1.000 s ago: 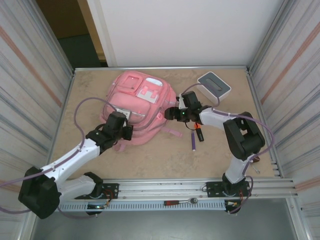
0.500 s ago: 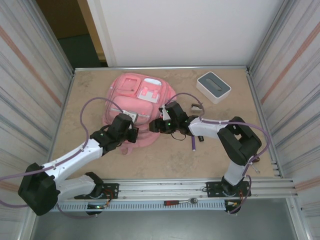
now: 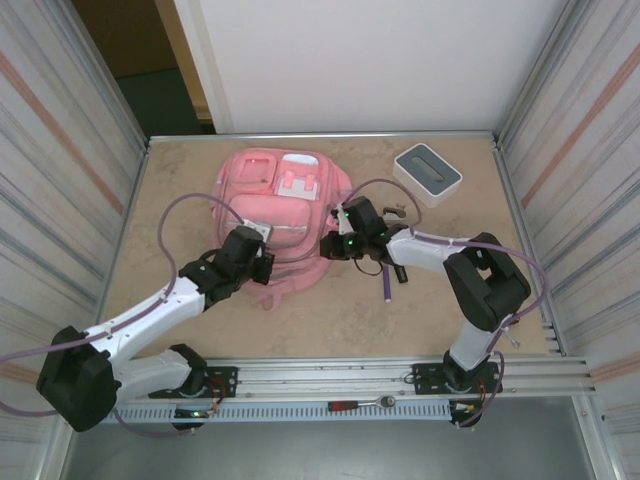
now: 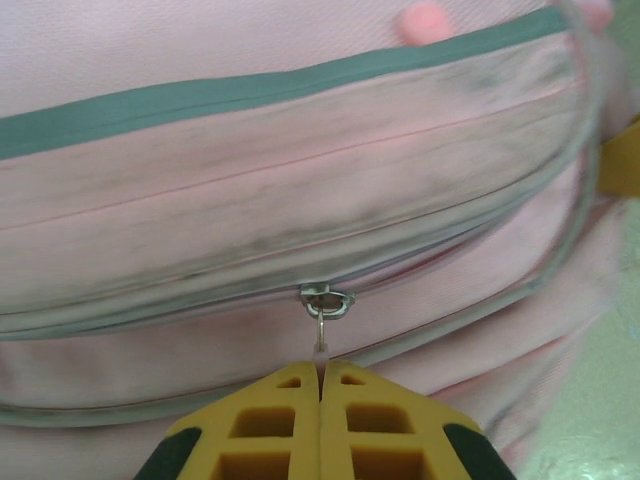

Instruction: Pack the student bag

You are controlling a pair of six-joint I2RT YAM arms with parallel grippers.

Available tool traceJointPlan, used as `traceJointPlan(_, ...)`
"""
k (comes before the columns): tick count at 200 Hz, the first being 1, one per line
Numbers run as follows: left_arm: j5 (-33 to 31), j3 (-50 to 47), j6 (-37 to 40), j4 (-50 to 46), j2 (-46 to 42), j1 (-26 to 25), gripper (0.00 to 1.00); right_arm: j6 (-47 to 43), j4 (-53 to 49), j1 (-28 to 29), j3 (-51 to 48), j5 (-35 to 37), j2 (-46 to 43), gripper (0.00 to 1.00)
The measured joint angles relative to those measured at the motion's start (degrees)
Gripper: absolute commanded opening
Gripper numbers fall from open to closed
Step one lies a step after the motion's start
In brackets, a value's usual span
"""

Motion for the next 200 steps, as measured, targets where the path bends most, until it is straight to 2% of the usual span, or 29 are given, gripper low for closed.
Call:
traceJointPlan(17, 0.7, -0.4, 0.9, -0.1, -0.7, 1.5, 0.00, -3.5, -1.2, -1.6, 0.1, 1.2, -0.6, 0.12)
traceJointPlan(42, 2.9, -1.2, 1.8, 0.0, -2.6, 2.3, 0.00, -9.8, -3.8, -1.9, 0.4, 3.4, -1.9, 0.21)
traceJointPlan(58, 4.0, -1.7, 2.1, 0.2, -3.7, 3.0, 0.00, -14.5, -5.4, -1.2, 0.4, 5.5, -4.2, 0.30)
traceJointPlan(71, 4.9, -2.3, 2.2, 0.6, -4.5, 3.5, 0.00, -19.2, -6.0, -0.2, 0.4, 7.7, -6.5, 0.42)
traceJointPlan(86, 6.2, -3.0, 2.3, 1.1, -5.4, 4.5, 0.00, -25.6, -5.8, 2.8, 0.4, 11.4, -8.6, 0.49)
traceJointPlan(134, 9.5, -3.6, 2.3, 1.3, -6.3, 6.8, 0.00, -45.7, -2.0, 15.8, 0.5, 18.8, -9.2, 0.50)
traceJointPlan(174, 11.4, -4.3, 1.4, 2.1, -6.4, 7.9, 0.00, -54.6, -1.4, 18.7, 4.2, 21.3, -3.4, 0.48)
traceJointPlan(200, 12.1, -4.3, 1.1, 2.6, -6.5, 8.4, 0.00, -57.2, -1.5, 19.6, 6.8, 22.7, 0.4, 0.43)
